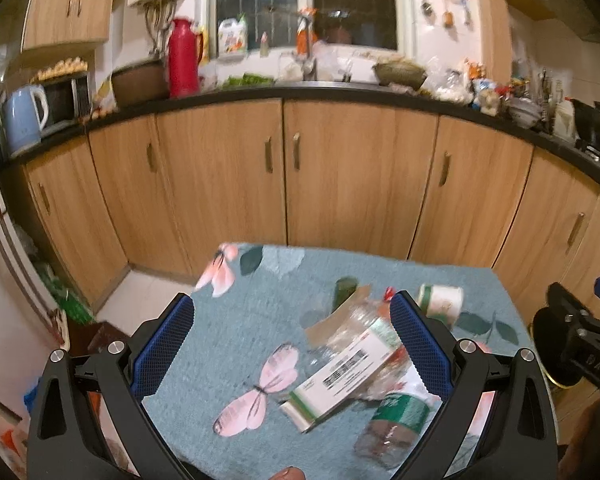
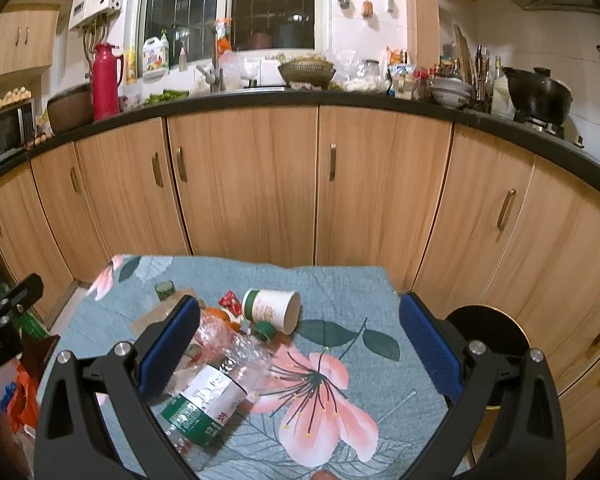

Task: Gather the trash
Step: 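Lower both tools toward the trash, right tool toward the water bottle, then grasp the green-labelled water bottle with the right tool while the left tool grasps the white box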

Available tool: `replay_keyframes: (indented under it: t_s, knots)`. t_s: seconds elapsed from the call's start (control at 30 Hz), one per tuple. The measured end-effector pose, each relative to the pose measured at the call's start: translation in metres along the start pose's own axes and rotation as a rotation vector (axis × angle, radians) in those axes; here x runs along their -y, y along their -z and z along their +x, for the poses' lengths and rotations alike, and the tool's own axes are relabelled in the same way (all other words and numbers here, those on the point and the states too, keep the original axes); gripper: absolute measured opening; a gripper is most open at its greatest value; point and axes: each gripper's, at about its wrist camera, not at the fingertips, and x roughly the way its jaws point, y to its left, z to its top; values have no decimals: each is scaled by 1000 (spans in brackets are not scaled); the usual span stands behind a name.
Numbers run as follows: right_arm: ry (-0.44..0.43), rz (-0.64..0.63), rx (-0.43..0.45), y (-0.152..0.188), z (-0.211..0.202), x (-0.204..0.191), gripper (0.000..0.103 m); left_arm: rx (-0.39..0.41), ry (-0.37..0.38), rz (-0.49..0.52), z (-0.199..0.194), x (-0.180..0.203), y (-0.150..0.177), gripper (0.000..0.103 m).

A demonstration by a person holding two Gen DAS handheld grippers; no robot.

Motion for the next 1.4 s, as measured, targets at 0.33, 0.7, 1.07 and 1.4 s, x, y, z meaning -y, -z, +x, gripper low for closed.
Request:
replay_keyframes:
  t_s: [0.33,0.7,1.07,1.4]
  knots:
    - [-292,-40,-382,37,87,-23,100,-289,-86,-139,86,-80,40,95]
    - [-336,316,-677,93,127,-34,100,-354,-50,-131,118,-93,70,95]
    - [-438,428,-790,121,139,-53,73,-354,-43,-160,115,-107,72,94]
    - [-575,443,-786,124,113,-16,69,-314,37,21,116,-58,69,94]
